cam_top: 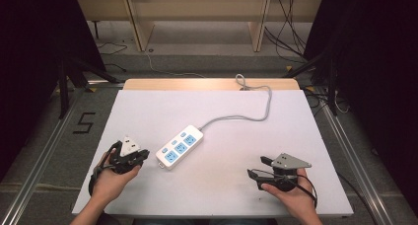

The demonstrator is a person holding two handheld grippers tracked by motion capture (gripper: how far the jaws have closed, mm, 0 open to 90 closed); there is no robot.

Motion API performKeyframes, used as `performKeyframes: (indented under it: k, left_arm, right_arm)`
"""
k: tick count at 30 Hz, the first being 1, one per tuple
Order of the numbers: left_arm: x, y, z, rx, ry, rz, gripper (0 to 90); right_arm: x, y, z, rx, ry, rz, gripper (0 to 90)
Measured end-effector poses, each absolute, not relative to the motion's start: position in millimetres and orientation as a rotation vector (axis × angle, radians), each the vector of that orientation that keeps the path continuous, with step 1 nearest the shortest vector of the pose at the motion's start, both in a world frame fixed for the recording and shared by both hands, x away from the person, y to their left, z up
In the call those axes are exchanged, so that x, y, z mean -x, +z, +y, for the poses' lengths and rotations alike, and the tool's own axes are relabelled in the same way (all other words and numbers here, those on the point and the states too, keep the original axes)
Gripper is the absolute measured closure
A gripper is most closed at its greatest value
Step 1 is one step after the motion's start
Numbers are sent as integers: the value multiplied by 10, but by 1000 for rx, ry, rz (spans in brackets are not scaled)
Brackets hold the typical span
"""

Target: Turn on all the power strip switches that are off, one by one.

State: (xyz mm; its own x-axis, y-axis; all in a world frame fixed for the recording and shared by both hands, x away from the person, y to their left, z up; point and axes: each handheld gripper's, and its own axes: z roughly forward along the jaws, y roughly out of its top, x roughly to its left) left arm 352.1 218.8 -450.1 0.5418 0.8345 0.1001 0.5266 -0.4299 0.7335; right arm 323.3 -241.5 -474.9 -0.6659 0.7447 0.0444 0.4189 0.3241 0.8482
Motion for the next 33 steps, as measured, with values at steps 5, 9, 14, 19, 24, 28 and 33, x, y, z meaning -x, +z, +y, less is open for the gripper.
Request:
performKeyframes:
  k: [5, 9, 14, 19, 24, 28, 33]
  left_arm:
    - [-3560, -4461, 2160, -2130, 565, 1109, 894]
    - [-3576, -4438, 2114, -2143, 550, 1103, 893]
    - [-3614, -4411, 2041, -2160, 543, 1096, 894]
    - [-3654, -4380, 1979, -2186, 535, 1103, 894]
    - [-3688, -4353, 1923, -2214, 522, 1103, 894]
    - [-3732, -4337, 1890, -2234, 507, 1101, 894]
    - [-3791, -4318, 1835, -2244, 500, 1097, 894]
  right_arm:
    - [-3228, -4749, -2415, -1036, 1271, 2242, 309]
    - [-3229, -4753, -2408, -1038, 1274, 2244, 309]
    - [-3229, -4756, -2399, -1038, 1271, 2249, 309]
    - [-3227, -4753, -2404, -1041, 1273, 2248, 309]
    - [-3227, -4753, -2404, -1040, 1275, 2246, 309]
    - [-3227, -4752, -2406, -1040, 1272, 2249, 309]
    - [-3228, -4751, -2409, -1042, 1274, 2249, 309]
